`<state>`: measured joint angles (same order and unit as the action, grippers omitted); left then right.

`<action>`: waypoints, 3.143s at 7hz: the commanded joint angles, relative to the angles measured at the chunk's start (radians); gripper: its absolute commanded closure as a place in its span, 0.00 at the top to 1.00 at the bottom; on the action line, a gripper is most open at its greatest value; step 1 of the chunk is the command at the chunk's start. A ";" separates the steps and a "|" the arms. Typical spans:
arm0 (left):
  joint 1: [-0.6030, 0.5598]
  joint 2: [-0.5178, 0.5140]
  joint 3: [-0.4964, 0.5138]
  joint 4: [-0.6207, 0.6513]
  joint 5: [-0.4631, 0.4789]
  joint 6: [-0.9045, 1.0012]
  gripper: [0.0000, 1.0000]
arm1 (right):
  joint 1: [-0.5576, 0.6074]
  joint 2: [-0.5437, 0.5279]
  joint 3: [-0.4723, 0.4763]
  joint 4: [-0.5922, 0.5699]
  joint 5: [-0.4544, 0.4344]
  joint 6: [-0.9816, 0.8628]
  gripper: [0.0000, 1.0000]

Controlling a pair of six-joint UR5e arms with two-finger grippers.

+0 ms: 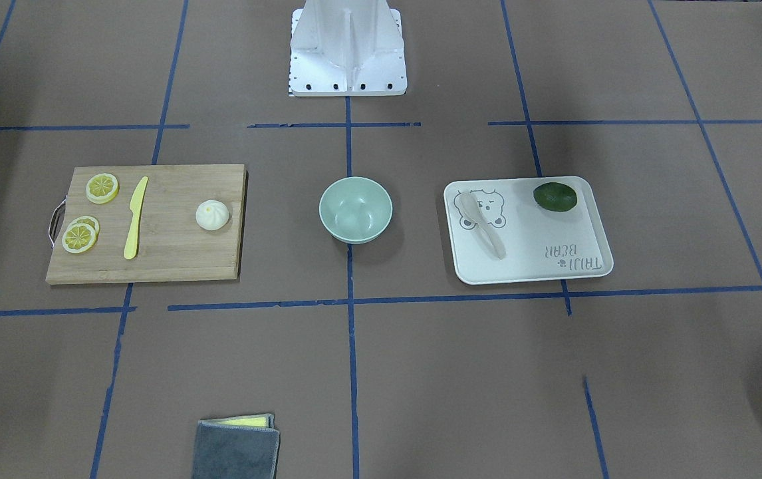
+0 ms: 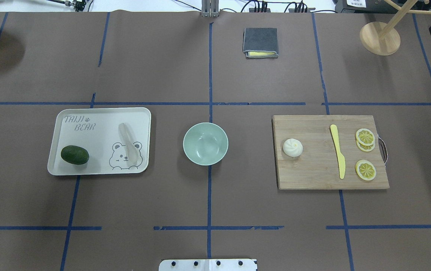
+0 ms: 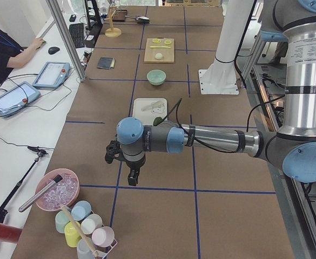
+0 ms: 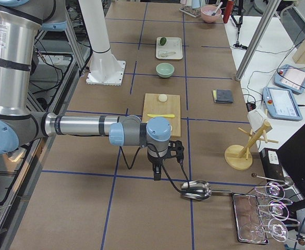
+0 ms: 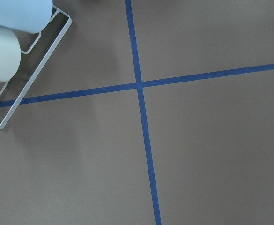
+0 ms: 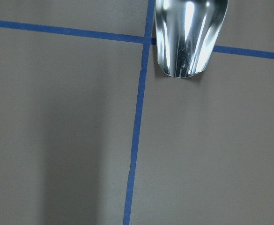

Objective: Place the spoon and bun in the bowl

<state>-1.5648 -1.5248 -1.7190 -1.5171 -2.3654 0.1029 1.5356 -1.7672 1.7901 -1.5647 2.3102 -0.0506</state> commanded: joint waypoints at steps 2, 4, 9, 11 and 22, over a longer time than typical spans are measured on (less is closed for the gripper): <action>0.016 -0.002 -0.002 -0.002 -0.006 0.003 1.00 | 0.000 0.000 -0.001 -0.002 0.001 0.000 1.00; 0.041 -0.009 -0.042 -0.020 0.000 0.001 1.00 | -0.008 0.012 0.006 0.000 0.006 0.008 1.00; 0.081 -0.127 0.019 -0.473 -0.002 -0.008 1.00 | -0.060 0.186 0.017 0.086 0.018 0.064 1.00; 0.109 -0.175 0.071 -0.702 -0.006 -0.047 1.00 | -0.060 0.178 0.012 0.121 0.017 0.057 1.00; 0.968 -0.343 -0.033 -0.447 0.765 -1.437 0.80 | -0.058 0.118 0.002 0.209 0.018 0.071 1.00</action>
<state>-0.6571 -1.8271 -1.7888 -2.0001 -1.6562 -1.2499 1.4772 -1.6490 1.7918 -1.3561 2.3284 0.0191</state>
